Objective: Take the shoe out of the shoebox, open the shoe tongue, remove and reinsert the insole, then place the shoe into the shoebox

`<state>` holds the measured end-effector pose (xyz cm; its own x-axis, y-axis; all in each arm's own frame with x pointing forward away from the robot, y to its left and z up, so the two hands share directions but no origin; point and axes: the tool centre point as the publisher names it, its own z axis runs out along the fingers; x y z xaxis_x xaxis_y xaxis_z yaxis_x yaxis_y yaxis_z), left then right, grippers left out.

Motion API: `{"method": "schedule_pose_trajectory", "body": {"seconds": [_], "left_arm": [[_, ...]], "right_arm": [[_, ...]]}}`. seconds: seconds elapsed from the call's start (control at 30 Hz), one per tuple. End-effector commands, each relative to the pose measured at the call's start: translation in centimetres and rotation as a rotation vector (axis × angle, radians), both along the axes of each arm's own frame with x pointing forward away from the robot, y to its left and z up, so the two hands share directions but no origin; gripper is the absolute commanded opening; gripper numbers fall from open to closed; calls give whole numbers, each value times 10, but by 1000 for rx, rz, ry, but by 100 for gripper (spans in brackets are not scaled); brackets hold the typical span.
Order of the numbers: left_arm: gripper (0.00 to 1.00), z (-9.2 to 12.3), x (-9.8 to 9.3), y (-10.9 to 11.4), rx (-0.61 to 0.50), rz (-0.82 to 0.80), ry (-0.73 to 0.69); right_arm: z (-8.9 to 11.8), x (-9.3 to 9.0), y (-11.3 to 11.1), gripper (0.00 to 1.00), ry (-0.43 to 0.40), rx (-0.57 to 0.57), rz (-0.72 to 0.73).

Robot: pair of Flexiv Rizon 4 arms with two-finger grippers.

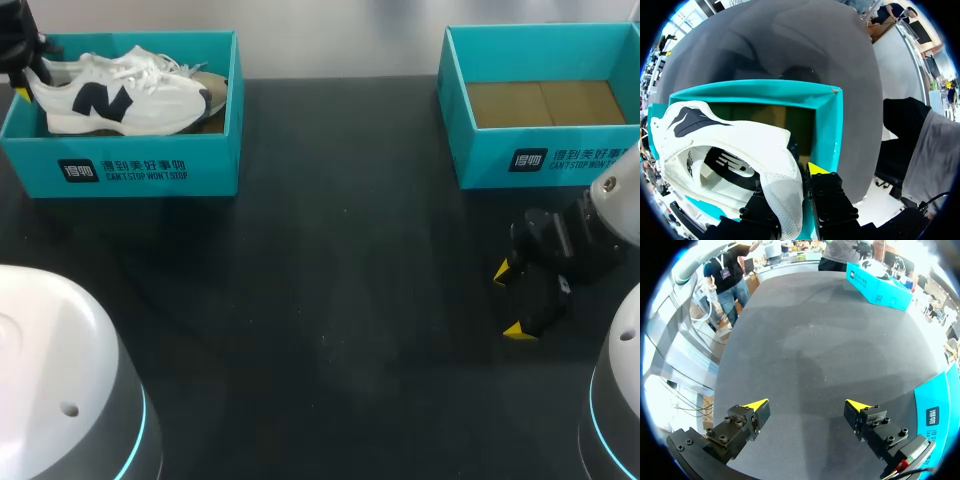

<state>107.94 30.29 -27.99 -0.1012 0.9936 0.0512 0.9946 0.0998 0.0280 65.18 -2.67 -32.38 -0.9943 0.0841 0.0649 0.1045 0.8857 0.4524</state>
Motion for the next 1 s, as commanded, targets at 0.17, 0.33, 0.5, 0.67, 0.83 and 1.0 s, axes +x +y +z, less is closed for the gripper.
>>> {"method": "schedule_pose_trajectory", "body": {"seconds": [0.17,0.33,0.5,0.67,0.83,1.0], "left_arm": [[0,39,9,3,-4,28,-17],[0,69,5,2,-11,31,-38],[0,91,-2,2,-24,30,-20],[0,104,-28,-3,16,31,-35],[0,116,-65,-12,32,33,-46],[0,123,-109,-22,34,23,-63]], "right_arm": [[0,0,1,100,0,-3,-1],[0,0,1,100,0,-3,-1],[0,0,1,100,0,-3,-1],[0,0,1,100,0,-3,-1],[0,0,1,100,0,-3,-1],[0,0,1,100,0,-3,-1]]}}
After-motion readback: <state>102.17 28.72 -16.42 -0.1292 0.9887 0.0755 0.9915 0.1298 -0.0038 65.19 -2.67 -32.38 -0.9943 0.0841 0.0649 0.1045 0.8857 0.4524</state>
